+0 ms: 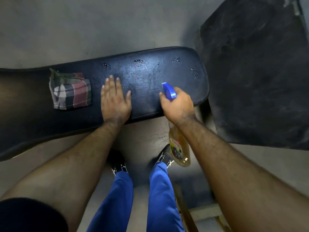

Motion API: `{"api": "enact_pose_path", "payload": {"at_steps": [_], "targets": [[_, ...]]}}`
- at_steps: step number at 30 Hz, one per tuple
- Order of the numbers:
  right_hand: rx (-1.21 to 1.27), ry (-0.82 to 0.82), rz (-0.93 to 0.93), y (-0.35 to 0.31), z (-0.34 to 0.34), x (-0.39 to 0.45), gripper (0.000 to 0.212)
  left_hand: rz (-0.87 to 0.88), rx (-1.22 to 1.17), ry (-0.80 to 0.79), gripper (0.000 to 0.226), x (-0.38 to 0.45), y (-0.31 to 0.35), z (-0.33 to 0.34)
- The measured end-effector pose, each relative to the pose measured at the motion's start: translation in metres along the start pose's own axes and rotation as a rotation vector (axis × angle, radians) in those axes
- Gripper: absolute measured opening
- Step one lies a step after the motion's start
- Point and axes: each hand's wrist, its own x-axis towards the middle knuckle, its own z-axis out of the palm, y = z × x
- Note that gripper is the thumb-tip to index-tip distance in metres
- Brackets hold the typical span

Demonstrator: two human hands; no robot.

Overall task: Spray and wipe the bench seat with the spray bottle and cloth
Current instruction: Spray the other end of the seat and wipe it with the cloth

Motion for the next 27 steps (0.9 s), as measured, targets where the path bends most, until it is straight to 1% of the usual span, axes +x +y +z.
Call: {"api": "enact_pose_path", "payload": {"at_steps": [3,6,9,11,13,15,18,20,22,24,27], "targets": [[-0.018,0.022,0.027,-0.004,0.014,0.001,0.026,0.036,0.02,0.021,0.062,0.0,-0.006,0.008],[-0.023,-0.004,0.024,-0.002,0.024,-0.008,0.032,0.028,0.003,0.022,0.062,-0.001,-0.005,0.008],[-0.013,-0.043,-0.028,0.0,0.031,-0.019,0.035,0.019,-0.064,-0.02,0.062,0.001,-0.005,0.0],[-0.023,-0.057,-0.053,0.0,0.037,-0.03,0.034,0.057,-0.13,-0.027,0.06,-0.002,-0.009,-0.007],[-0.042,-0.088,-0.069,0.0,0.045,-0.043,0.031,0.101,-0.13,0.015,0.058,-0.016,-0.022,-0.014],[-0.076,-0.13,-0.061,0.0,0.057,-0.056,0.029,0.094,-0.078,0.042,0.057,-0.034,-0.042,-0.017],[-0.091,-0.104,-0.031,0.0,0.076,-0.066,0.026,0.104,0.009,0.025,0.058,-0.047,-0.062,-0.011],[-0.093,-0.078,-0.037,-0.004,0.084,-0.067,0.025,0.121,0.044,0.023,0.058,-0.046,-0.064,-0.007],[-0.088,-0.081,-0.057,-0.009,0.088,-0.067,0.026,0.125,0.02,0.02,0.058,-0.047,-0.063,-0.008],[-0.069,-0.089,-0.084,-0.018,0.088,-0.065,0.027,0.156,-0.055,0.023,0.056,-0.048,-0.065,-0.015],[-0.053,-0.089,-0.131,-0.04,0.088,-0.056,0.028,0.186,-0.071,0.094,0.054,-0.044,-0.072,-0.03]]}}
